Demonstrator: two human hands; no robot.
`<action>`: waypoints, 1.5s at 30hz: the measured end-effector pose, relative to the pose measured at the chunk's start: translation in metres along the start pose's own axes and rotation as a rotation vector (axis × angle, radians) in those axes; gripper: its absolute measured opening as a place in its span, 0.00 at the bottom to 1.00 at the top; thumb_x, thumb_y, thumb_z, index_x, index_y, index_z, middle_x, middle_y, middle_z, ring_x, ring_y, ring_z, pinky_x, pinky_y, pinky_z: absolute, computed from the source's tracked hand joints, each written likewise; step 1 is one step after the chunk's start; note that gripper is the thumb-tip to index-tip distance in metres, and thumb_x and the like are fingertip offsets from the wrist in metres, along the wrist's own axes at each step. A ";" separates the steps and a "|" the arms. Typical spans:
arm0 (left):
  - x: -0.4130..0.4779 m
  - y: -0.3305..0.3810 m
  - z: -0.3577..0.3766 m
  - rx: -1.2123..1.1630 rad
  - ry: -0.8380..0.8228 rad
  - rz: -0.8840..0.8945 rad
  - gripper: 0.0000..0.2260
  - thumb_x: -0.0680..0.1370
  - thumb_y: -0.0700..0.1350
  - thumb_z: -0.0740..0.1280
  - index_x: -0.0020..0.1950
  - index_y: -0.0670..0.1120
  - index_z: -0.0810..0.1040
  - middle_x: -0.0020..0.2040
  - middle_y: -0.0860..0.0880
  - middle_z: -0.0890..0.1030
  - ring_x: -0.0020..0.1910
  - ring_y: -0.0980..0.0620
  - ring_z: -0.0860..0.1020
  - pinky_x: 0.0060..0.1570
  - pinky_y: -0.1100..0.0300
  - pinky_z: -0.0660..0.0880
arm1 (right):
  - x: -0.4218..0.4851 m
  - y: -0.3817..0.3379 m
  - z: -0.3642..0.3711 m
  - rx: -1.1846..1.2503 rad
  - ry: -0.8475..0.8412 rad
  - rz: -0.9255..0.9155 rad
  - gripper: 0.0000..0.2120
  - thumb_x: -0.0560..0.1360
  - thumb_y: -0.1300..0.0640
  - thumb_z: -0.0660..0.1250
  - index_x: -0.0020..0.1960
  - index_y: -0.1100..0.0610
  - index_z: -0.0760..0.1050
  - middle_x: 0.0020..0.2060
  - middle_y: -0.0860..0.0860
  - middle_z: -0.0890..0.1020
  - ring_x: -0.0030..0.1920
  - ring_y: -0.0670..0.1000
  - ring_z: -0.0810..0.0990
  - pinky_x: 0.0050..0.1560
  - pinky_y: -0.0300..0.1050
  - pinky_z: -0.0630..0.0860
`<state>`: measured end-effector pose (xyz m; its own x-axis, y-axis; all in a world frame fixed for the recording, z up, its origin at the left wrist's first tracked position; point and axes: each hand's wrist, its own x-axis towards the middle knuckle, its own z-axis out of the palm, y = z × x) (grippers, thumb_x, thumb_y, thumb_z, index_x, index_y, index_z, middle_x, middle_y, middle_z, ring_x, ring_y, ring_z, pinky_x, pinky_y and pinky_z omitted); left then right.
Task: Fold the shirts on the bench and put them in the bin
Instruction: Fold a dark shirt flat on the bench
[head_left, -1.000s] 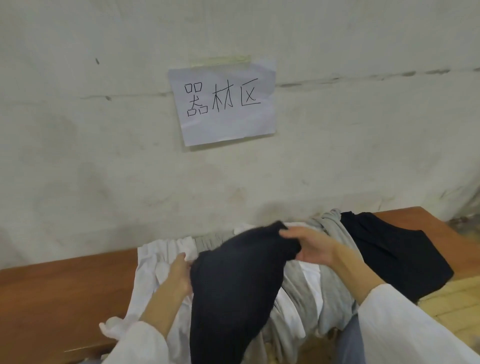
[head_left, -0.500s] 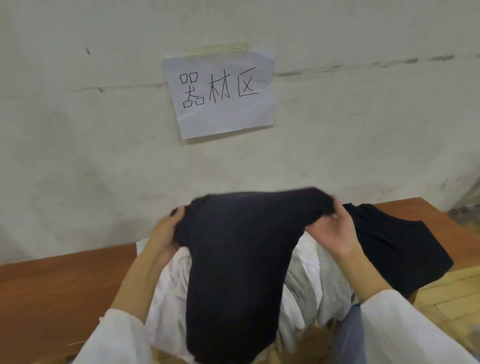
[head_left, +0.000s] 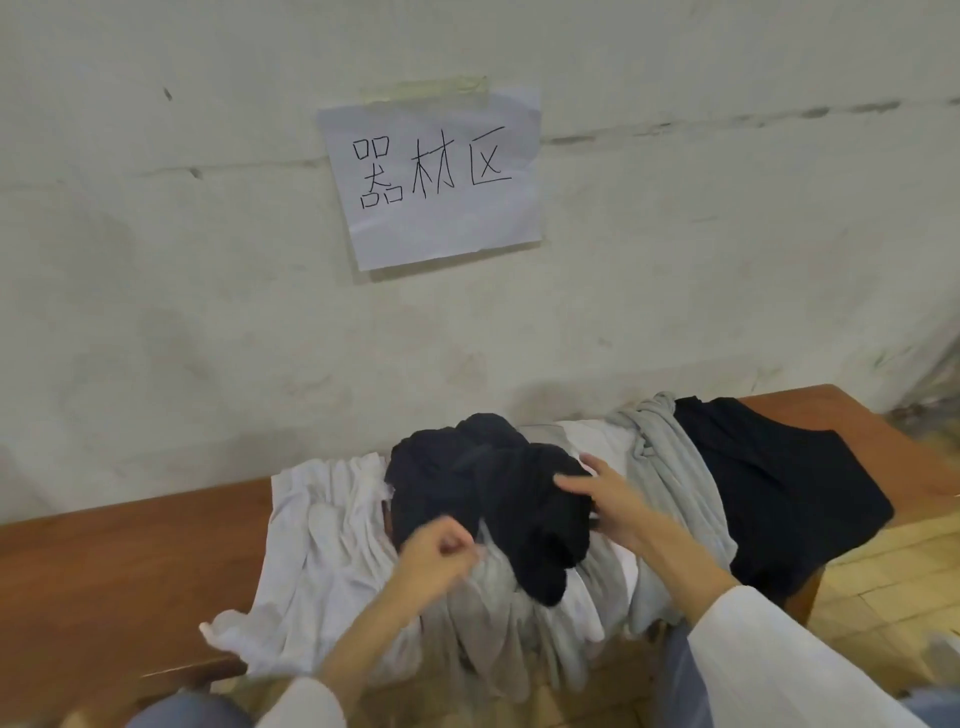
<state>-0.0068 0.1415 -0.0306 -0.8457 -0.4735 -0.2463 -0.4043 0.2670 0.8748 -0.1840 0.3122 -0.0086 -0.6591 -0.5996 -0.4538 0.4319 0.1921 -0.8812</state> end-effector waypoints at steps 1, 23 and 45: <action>-0.011 -0.002 0.014 0.156 -0.140 0.000 0.10 0.71 0.50 0.74 0.40 0.49 0.75 0.34 0.54 0.76 0.34 0.59 0.74 0.34 0.64 0.72 | 0.001 0.006 -0.002 -0.370 0.142 -0.011 0.32 0.71 0.56 0.73 0.70 0.58 0.62 0.63 0.58 0.74 0.58 0.54 0.76 0.57 0.50 0.75; 0.022 0.137 -0.081 -0.814 0.588 0.041 0.10 0.81 0.35 0.57 0.41 0.42 0.72 0.33 0.45 0.77 0.34 0.50 0.74 0.26 0.63 0.73 | -0.064 -0.121 0.009 0.173 -0.036 -0.238 0.17 0.59 0.48 0.80 0.38 0.57 0.78 0.32 0.51 0.74 0.34 0.49 0.71 0.36 0.40 0.67; 0.053 -0.012 -0.012 0.611 0.136 0.158 0.17 0.69 0.48 0.70 0.54 0.44 0.72 0.62 0.44 0.72 0.58 0.45 0.74 0.55 0.50 0.74 | 0.019 0.017 0.010 -1.431 0.151 -0.123 0.24 0.73 0.53 0.64 0.68 0.55 0.64 0.47 0.50 0.78 0.48 0.52 0.79 0.45 0.42 0.74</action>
<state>-0.0425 0.1033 -0.0490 -0.8759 -0.4805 -0.0440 -0.4379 0.7532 0.4909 -0.1829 0.2960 -0.0304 -0.7424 -0.6007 -0.2965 -0.5476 0.7991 -0.2480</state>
